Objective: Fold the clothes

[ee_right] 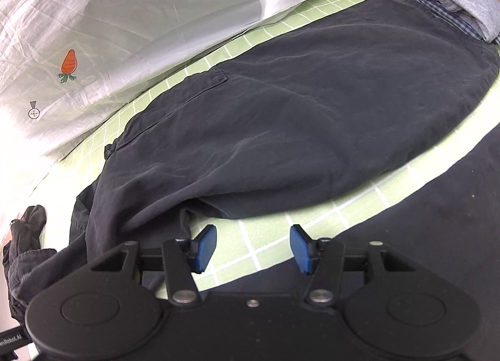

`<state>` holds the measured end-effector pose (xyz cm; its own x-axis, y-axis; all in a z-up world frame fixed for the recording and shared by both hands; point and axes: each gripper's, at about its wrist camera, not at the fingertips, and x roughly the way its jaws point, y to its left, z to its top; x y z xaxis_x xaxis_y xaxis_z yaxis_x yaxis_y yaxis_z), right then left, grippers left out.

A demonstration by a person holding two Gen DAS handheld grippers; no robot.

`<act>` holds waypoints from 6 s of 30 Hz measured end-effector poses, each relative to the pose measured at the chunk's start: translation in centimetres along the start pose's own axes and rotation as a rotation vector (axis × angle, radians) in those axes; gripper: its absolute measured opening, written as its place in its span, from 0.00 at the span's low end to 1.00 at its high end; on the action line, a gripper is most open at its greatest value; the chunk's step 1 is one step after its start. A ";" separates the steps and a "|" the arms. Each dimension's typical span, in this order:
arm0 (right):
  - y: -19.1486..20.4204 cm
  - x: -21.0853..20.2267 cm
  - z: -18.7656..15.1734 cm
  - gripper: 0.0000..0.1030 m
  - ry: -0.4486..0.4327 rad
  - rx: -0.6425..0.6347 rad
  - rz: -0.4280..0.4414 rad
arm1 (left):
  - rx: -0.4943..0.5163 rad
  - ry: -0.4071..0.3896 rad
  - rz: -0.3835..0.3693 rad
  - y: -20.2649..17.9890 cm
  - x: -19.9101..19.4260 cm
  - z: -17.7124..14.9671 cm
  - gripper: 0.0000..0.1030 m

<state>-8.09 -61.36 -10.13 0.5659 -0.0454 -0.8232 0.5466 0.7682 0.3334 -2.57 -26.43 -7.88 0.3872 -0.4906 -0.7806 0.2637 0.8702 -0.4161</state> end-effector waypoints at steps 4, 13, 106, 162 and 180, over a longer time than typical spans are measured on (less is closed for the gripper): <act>-0.4 0.3 -0.2 0.52 0.016 0.027 0.002 | -0.009 -0.059 0.031 1.5 -3.3 0.1 0.15; 0.4 0.7 -0.4 0.53 0.032 -0.015 0.004 | -0.228 -0.168 0.180 7.8 -6.6 0.4 0.15; 1.8 1.7 -0.5 0.71 0.076 -0.109 0.042 | -0.365 -0.101 -0.454 4.8 -1.3 3.5 0.58; 4.9 2.5 -2.0 0.81 0.093 -0.337 -0.043 | -0.356 -0.113 0.449 11.2 -0.1 4.0 0.50; 6.7 3.4 -3.6 1.00 0.105 -0.503 -0.095 | -0.186 -0.044 0.599 9.7 1.3 3.7 0.40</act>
<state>-4.75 -54.09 -12.35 0.4493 -0.0855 -0.8893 0.2137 0.9768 0.0141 3.78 -18.79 -11.25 0.4572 0.0861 -0.8852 -0.1666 0.9860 0.0099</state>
